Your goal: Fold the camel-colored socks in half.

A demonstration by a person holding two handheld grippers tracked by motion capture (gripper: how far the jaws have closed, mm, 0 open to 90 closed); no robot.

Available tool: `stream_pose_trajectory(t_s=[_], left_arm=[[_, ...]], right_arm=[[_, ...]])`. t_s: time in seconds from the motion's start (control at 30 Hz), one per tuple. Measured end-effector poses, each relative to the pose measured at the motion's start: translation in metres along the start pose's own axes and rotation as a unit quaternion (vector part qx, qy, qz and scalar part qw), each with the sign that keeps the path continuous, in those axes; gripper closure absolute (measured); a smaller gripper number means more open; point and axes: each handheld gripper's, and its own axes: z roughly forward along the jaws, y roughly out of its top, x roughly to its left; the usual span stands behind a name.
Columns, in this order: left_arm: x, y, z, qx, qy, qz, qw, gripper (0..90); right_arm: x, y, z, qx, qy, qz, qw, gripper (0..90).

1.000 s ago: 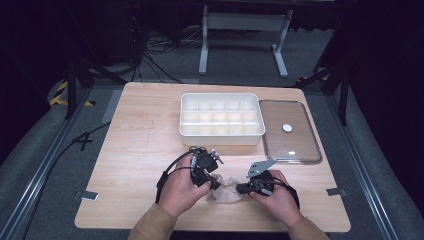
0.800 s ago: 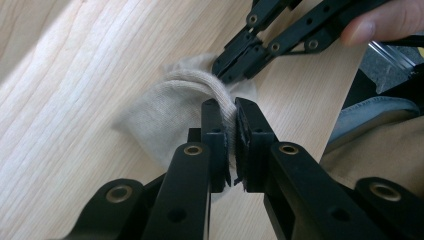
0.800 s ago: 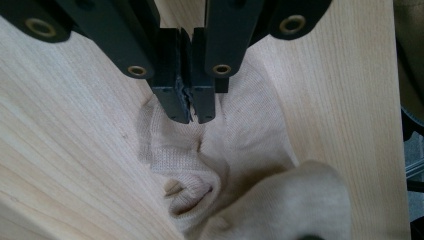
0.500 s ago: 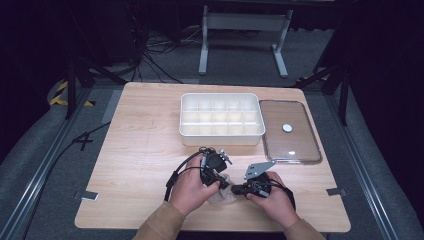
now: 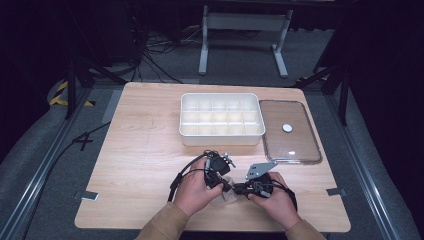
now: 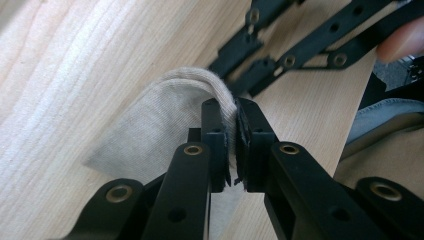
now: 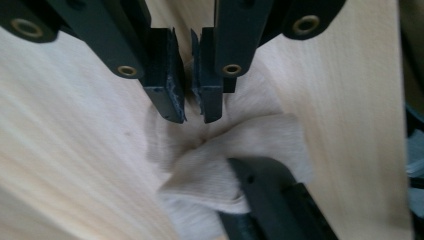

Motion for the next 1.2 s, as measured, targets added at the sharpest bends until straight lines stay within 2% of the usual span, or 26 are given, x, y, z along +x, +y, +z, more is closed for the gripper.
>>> stream_pose_trajectory(t_s=[0.07, 0.17, 0.23, 0.3, 0.4, 0.5, 0.6, 0.63, 0.7, 0.77, 0.83, 0.93, 0.97, 1.2], left_arm=[[0.001, 0.000, 0.001, -0.007, -0.006, -0.010, 0.9999, 79.1], [0.001, 0.000, 0.004, -0.014, -0.011, -0.013, 0.9998, 75.6], [0.000, 0.000, 0.005, -0.014, -0.012, -0.012, 0.9998, 68.3], [-0.002, 0.001, 0.000, -0.023, -0.017, -0.008, 0.9996, 62.2], [-0.003, 0.000, -0.013, -0.047, -0.015, -0.006, 0.9988, 62.7], [0.000, -0.003, -0.023, -0.051, -0.011, -0.005, 0.9986, 65.2], [0.005, -0.009, -0.030, -0.045, -0.004, -0.002, 0.9990, 67.3], [0.009, -0.013, -0.034, -0.033, -0.005, -0.002, 0.9994, 67.3], [0.013, -0.018, -0.038, -0.015, 0.002, 0.001, 0.9999, 67.5], [0.015, -0.021, -0.041, -0.010, 0.010, -0.007, 0.9999, 70.4], [0.016, -0.023, -0.042, -0.003, 0.010, -0.007, 0.9999, 73.1], [0.017, -0.026, -0.040, 0.004, 0.014, -0.006, 0.9999, 71.6], [0.019, -0.027, -0.039, 0.014, 0.018, 0.000, 0.9997, 70.8], [0.018, -0.029, -0.039, 0.022, 0.028, 0.003, 0.9993, 70.6]], right_arm=[[-0.001, 0.002, -0.014, -0.006, -0.055, -0.003, 0.9985, 80.2], [-0.004, 0.005, -0.027, -0.033, -0.069, 0.006, 0.9970, 80.2], [-0.004, 0.005, -0.031, -0.038, -0.074, 0.005, 0.9965, 79.9], [-0.005, 0.005, -0.032, -0.037, -0.072, 0.007, 0.9967, 79.2], [-0.005, 0.005, -0.034, -0.038, -0.069, 0.008, 0.9969, 78.6], [-0.003, 0.008, -0.037, -0.047, -0.064, 0.007, 0.9968, 78.7], [-0.001, 0.010, -0.039, -0.054, -0.059, 0.006, 0.9968, 78.8], [0.001, 0.012, -0.040, -0.061, -0.053, 0.005, 0.9967, 78.8], [0.008, 0.020, -0.041, -0.077, -0.034, 0.001, 0.9964, 78.6], [0.016, 0.027, -0.037, -0.086, -0.012, -0.006, 0.9962, 78.4], [0.023, 0.032, -0.031, -0.081, -0.001, -0.015, 0.9966, 78.5], [0.030, 0.035, -0.020, -0.073, 0.015, -0.024, 0.9970, 78.7], [0.031, 0.036, -0.017, -0.069, 0.017, -0.026, 0.9971, 78.8], [0.034, 0.035, -0.006, -0.052, 0.018, -0.034, 0.9979, 79.2]])
